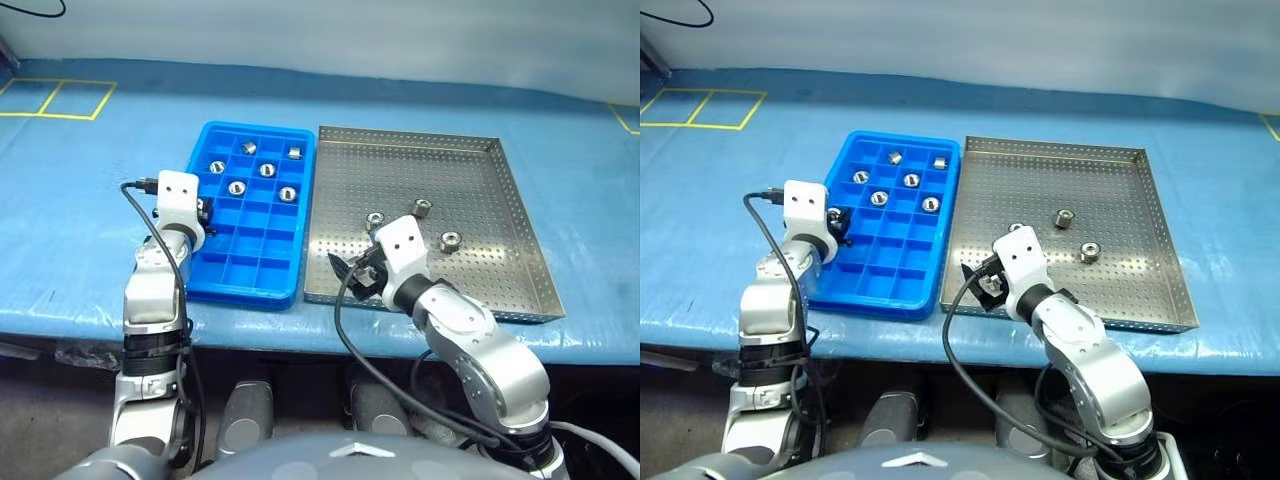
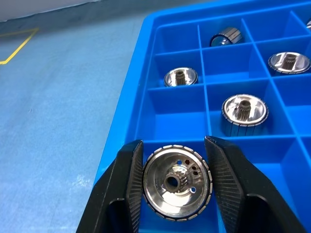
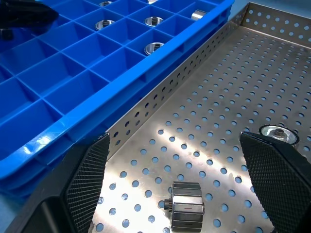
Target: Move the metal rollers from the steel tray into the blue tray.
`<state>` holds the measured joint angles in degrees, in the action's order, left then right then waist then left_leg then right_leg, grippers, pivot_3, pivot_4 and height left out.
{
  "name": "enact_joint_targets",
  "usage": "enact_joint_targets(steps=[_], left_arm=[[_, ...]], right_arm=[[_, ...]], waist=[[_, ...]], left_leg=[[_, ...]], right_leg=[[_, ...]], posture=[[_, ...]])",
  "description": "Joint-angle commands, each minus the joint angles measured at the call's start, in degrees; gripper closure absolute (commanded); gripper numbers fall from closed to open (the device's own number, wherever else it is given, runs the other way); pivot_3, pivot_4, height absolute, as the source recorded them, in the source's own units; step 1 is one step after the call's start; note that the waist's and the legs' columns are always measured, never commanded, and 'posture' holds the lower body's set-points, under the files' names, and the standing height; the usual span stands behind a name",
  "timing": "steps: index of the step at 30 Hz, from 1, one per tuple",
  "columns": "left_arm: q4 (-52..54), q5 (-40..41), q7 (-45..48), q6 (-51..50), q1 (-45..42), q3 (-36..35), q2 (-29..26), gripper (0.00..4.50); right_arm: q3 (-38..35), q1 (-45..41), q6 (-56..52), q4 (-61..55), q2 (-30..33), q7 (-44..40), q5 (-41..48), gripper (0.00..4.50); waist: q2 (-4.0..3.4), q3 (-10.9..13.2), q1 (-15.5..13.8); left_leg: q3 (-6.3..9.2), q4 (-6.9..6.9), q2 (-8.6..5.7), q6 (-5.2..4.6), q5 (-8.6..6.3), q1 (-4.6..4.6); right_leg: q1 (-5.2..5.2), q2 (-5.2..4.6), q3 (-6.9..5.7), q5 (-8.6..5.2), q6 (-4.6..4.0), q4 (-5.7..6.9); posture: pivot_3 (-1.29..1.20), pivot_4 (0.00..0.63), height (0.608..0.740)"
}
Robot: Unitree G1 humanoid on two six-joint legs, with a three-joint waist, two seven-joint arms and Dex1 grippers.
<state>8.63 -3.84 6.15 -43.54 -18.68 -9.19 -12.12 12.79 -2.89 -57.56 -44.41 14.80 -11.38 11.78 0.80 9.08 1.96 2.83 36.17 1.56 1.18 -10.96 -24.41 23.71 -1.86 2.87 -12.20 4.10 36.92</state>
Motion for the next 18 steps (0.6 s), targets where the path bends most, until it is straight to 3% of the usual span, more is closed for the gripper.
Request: enact_joint_targets(steps=[1, 3, 11, 18], left_arm=[[3.0, -0.1, -1.2, -0.3, 0.5, 0.2, 0.0, 2.74], [2.7, 0.6, -1.6, -0.6, 0.4, -0.2, 0.4, 2.74], [0.1, 3.7, 0.6, 0.4, -4.6, 1.9, 0.5, 0.08], [-11.2, 9.5, 15.7, 3.5, -18.5, 11.2, 1.8, 0.04]], right_arm=[[0.1, 0.2, 1.6, -1.4, 0.2, -0.4, 0.4, 0.00], [0.4, 0.2, 1.6, -1.4, 0.4, -0.5, 0.4, 0.00], [0.7, 0.7, 2.4, -1.8, 1.3, -1.4, 0.5, 0.00], [0.3, 1.5, 2.7, -2.7, 2.3, -1.4, 0.5, 0.00]], waist=[[0.00, 0.0, 0.0], [0.02, 0.0, 0.1], [0.03, 0.0, 0.0], [0.05, 0.0, -0.4]], left_leg=[[0.00, 0.00, 0.00, 0.00, 0.00, 0.00], [0.00, 0.00, 0.00, 0.00, 0.00, 0.00], [-0.01, 0.01, 0.00, 0.00, 0.00, 0.00], [0.02, 0.22, -0.07, 0.02, 0.02, -0.12]], right_leg=[[0.00, 0.00, 0.00, 0.00, 0.00, 0.00], [0.00, 0.00, 0.00, 0.00, 0.00, 0.00], [0.00, 0.00, 0.00, -0.01, -0.02, 0.00], [-0.05, 0.00, 0.02, -0.11, -0.20, -0.04]], posture=[[0.00, 0.150, 0.740], [0.00, 0.150, 0.740], [-0.01, 0.150, 0.740], [-0.06, 0.150, 0.740]])
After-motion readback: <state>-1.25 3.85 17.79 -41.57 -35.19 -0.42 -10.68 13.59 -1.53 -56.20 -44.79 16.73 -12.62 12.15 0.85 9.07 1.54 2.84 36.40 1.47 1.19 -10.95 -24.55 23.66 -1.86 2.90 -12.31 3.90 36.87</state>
